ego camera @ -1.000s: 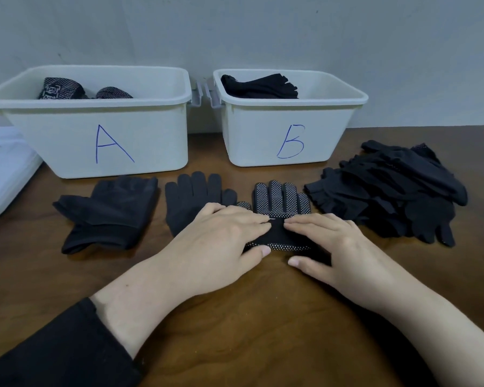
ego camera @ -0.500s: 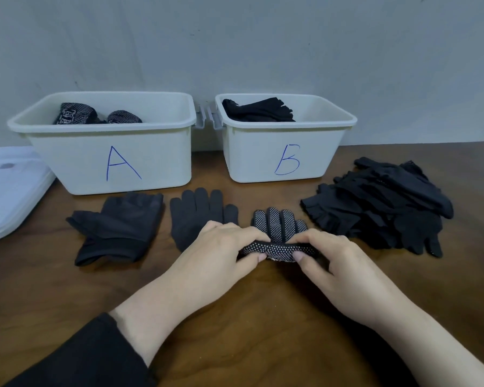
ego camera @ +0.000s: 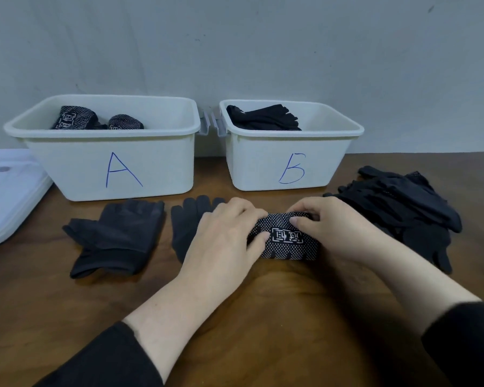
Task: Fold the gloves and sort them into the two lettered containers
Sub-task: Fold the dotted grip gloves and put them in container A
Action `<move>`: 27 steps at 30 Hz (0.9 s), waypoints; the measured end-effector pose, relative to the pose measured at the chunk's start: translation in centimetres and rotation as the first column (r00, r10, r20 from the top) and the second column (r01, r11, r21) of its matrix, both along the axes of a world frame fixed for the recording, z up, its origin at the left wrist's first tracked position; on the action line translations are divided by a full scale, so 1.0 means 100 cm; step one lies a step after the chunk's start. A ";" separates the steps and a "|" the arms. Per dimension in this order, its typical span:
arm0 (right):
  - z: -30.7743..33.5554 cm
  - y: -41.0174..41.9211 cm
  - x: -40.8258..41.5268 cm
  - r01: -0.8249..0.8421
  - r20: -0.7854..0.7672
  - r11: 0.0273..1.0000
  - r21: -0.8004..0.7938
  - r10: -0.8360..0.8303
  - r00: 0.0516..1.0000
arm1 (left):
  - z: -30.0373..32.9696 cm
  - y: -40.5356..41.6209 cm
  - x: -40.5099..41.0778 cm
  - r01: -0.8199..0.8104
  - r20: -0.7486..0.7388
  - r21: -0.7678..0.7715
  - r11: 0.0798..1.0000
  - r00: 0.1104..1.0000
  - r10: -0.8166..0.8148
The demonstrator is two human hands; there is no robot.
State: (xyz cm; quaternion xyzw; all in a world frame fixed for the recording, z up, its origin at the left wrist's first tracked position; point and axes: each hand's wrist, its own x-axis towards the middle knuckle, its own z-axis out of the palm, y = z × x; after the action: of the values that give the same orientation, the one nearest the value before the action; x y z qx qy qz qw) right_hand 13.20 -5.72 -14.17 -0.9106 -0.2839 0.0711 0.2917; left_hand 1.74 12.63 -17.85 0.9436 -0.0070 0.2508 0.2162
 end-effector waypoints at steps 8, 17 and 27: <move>0.011 0.020 0.022 -0.167 -0.047 0.934 -0.315 0.161 0.986 | -0.010 -0.001 0.000 0.136 -0.211 0.121 0.983 0.971 -0.109; 0.027 0.050 0.031 -0.348 -0.296 0.839 -0.419 0.237 0.926 | -0.009 0.004 -0.001 0.107 -0.119 -0.045 0.993 0.987 -0.111; 0.032 0.010 0.004 0.181 -0.505 0.906 0.381 0.040 0.862 | 0.018 0.007 0.001 -0.164 -0.113 -0.936 0.312 0.978 0.173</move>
State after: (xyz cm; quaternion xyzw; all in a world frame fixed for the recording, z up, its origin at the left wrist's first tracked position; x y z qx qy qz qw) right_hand 13.61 -4.67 -10.95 -0.7870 -0.1724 0.2322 0.5449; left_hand 1.84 13.34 -16.10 0.6391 0.2362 0.2335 0.6937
